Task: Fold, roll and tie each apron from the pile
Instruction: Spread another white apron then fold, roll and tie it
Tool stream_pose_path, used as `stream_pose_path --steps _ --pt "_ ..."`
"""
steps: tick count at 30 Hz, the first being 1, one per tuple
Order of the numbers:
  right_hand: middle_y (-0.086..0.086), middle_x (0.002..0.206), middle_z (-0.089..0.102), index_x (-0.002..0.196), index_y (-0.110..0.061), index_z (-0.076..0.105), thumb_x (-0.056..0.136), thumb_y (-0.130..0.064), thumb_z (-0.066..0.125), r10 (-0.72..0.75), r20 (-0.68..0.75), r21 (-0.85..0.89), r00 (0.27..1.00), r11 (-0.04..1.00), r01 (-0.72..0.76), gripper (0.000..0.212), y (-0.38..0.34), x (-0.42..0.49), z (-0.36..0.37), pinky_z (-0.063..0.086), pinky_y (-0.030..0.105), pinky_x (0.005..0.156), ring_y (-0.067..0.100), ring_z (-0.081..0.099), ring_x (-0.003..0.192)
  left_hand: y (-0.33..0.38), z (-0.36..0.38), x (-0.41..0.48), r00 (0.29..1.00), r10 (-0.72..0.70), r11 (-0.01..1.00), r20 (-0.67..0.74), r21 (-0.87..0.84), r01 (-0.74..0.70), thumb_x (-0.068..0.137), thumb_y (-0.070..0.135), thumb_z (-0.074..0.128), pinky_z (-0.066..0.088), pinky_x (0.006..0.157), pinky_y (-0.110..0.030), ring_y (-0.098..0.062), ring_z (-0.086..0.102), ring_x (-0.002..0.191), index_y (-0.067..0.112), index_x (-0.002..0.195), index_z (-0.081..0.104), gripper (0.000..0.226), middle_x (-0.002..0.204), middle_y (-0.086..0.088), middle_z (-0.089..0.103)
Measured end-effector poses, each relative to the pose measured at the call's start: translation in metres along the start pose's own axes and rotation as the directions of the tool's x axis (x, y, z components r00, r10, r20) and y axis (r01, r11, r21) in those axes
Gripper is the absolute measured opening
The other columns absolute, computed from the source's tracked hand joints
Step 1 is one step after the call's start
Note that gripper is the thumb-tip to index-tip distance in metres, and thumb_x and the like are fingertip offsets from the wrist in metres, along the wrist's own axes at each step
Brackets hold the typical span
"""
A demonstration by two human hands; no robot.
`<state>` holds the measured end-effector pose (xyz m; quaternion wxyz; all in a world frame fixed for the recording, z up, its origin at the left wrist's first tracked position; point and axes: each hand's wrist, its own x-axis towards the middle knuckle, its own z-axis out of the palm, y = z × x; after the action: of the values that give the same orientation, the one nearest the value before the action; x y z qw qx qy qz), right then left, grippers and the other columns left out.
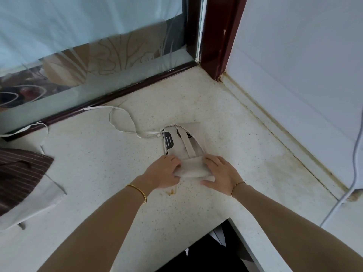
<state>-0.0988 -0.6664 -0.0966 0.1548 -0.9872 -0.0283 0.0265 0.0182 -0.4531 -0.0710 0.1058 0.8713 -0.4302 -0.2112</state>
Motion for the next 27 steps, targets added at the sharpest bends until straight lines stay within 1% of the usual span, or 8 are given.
stream_pose_path --steps 3,5,10,17,18,20,23,27 --pt "0.006 0.113 0.063 0.11 -0.008 0.062 0.081 -0.019 0.07 0.123 -0.063 0.145 0.99 0.983 -0.113 0.032 -0.003 0.006 -0.003 0.054 0.039 0.079 0.028 0.057 0.103 0.002 -0.011 -0.001 0.99 -0.138 0.958 -0.006 -0.253 0.132 0.087 0.029 0.058 0.048 0.076 -0.025 -0.015 0.057 0.09 0.021 0.11 0.055 0.025 0.102 0.004 0.058" --pt "0.003 0.104 0.06 0.112 -0.014 0.059 0.088 -0.024 0.063 0.28 -0.049 0.272 0.959 0.927 -0.257 0.026 -0.007 0.011 -0.009 0.047 0.026 0.076 0.021 0.054 0.098 0.001 -0.013 -0.002 0.963 -0.266 0.864 0.047 -0.43 0.26 0.089 0.033 0.058 0.045 0.063 -0.02 -0.012 0.059 0.081 0.023 0.108 0.054 0.022 0.096 0.005 0.059" --pt "0.006 0.094 0.053 0.117 -0.019 0.048 0.09 -0.036 0.059 0.421 0.073 0.389 0.904 0.823 -0.414 0.033 -0.012 0.024 -0.015 0.038 0.023 0.061 0.019 0.052 0.078 -0.007 -0.004 -0.005 0.886 -0.45 0.662 0.112 -0.624 0.415 0.09 0.039 0.059 0.058 0.073 -0.039 -0.022 0.062 0.087 0.01 0.106 0.051 0.034 0.1 -0.007 0.059" --pt "0.012 0.097 0.06 0.128 -0.018 0.034 0.093 -0.033 0.054 0.482 0.186 0.378 0.856 0.769 -0.515 0.043 -0.021 0.039 -0.01 0.047 0.033 0.066 0.027 0.058 0.082 -0.006 0.002 -0.008 0.818 -0.552 0.509 0.163 -0.711 0.485 0.094 0.024 0.056 0.058 0.067 -0.036 -0.025 0.062 0.086 0.007 0.114 0.039 0.032 0.104 -0.012 0.056" --pt "0.011 0.095 0.059 0.126 -0.017 0.032 0.093 -0.032 0.055 0.493 0.192 0.374 0.848 0.763 -0.528 0.043 -0.023 0.041 -0.01 0.048 0.034 0.065 0.028 0.058 0.081 -0.005 0.001 -0.008 0.814 -0.559 0.519 0.156 -0.7 0.491 0.094 0.023 0.056 0.057 0.069 -0.038 -0.026 0.062 0.086 0.008 0.112 0.037 0.031 0.104 -0.013 0.056" --pt "0.008 0.089 0.056 0.12 -0.015 0.031 0.091 -0.028 0.056 0.518 0.185 0.361 0.835 0.755 -0.548 0.04 -0.027 0.045 -0.011 0.049 0.035 0.061 0.028 0.058 0.075 -0.004 0.004 -0.011 0.831 -0.557 0.713 0.011 -0.507 0.485 0.093 0.025 0.057 0.055 0.078 -0.039 -0.028 0.057 0.095 0.006 0.114 0.039 0.033 0.111 -0.013 0.052" --pt "0.007 0.101 0.042 0.115 -0.01 0.032 0.089 -0.024 0.059 0.518 0.134 0.276 0.845 0.799 -0.534 0.04 -0.03 0.049 -0.014 0.045 0.033 0.058 0.027 0.052 0.071 -0.002 0.011 -0.017 0.916 -0.254 0.964 -0.311 -0.001 0.267 0.089 0.029 0.059 0.05 0.087 -0.038 -0.028 0.046 0.105 0.004 0.113 0.049 0.036 0.116 -0.011 0.047" --pt "0.007 0.107 0.046 0.104 -0.009 0.052 0.08 -0.023 0.069 0.273 -0.019 -0.062 0.962 0.96 -0.274 0.033 -0.03 0.05 -0.013 0.044 0.03 0.06 0.025 0.051 0.082 -0.006 0.014 -0.021 0.984 -0.095 0.978 -0.148 0.17 0.12 0.079 0.05 0.062 0.041 0.094 -0.032 -0.023 0.041 0.113 0.012 0.119 0.047 0.057 0.124 -0.003 0.043"
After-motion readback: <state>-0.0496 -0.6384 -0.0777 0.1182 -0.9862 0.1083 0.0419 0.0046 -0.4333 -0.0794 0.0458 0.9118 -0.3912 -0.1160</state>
